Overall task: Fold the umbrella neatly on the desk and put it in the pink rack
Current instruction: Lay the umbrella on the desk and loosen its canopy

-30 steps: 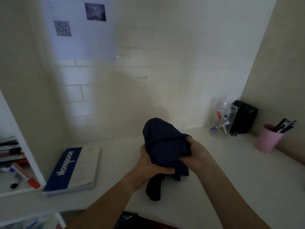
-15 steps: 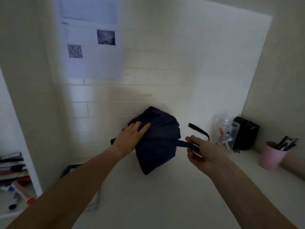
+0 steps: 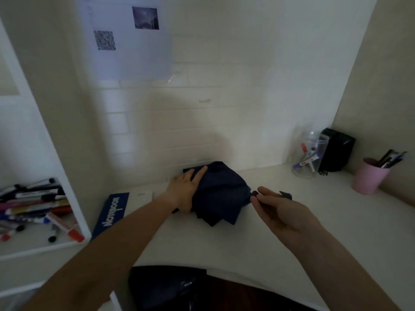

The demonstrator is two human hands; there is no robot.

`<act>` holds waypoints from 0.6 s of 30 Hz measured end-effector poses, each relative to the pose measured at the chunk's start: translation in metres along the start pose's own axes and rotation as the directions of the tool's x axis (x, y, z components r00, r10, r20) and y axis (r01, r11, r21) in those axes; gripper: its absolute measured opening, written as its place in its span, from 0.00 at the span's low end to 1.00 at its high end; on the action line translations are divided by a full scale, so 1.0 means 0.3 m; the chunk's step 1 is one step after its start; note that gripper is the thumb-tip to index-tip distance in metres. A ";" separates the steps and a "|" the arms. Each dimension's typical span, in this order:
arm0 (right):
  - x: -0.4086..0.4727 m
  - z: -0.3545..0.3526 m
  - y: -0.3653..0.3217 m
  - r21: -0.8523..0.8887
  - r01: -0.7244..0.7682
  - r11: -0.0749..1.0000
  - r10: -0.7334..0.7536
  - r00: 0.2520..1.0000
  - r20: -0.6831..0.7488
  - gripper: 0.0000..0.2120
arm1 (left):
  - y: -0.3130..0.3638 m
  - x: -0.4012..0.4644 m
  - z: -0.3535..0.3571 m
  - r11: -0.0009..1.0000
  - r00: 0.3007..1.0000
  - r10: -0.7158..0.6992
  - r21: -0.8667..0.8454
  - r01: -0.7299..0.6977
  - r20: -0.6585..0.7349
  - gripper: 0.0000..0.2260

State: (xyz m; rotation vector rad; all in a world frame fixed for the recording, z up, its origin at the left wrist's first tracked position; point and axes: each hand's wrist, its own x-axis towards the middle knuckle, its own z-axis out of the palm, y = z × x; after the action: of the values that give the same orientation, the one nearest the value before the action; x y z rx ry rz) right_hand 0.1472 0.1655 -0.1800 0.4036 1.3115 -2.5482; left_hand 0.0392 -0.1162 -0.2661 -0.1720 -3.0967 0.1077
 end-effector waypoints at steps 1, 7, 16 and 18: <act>-0.013 0.001 0.000 -0.002 0.003 1.000 -0.003 1.000 0.004 0.05 | -0.017 -0.012 -0.018 0.993 0.998 -0.010 -0.114 0.017 0.061 0.66; -0.036 0.022 -0.030 0.024 -0.022 0.999 0.021 0.999 0.041 0.06 | -0.065 -0.138 -0.026 0.930 0.961 -0.118 -0.311 0.194 0.248 0.54; 0.021 0.290 -0.237 0.038 0.097 0.995 -0.102 0.973 0.206 0.06 | -0.145 -0.149 -0.106 0.424 0.942 -0.037 -0.848 0.318 0.335 0.18; 0.037 0.376 -0.300 0.036 0.139 0.990 -0.144 0.964 0.224 0.06 | -0.144 -0.136 -0.144 0.257 0.954 0.003 -0.922 0.288 0.299 0.20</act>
State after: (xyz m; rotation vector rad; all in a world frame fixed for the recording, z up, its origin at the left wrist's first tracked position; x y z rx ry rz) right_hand 0.0914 0.1228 -0.0535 0.0206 1.2720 -2.6306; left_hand 0.0767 -0.1605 -0.2214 0.1379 -2.7909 -1.9613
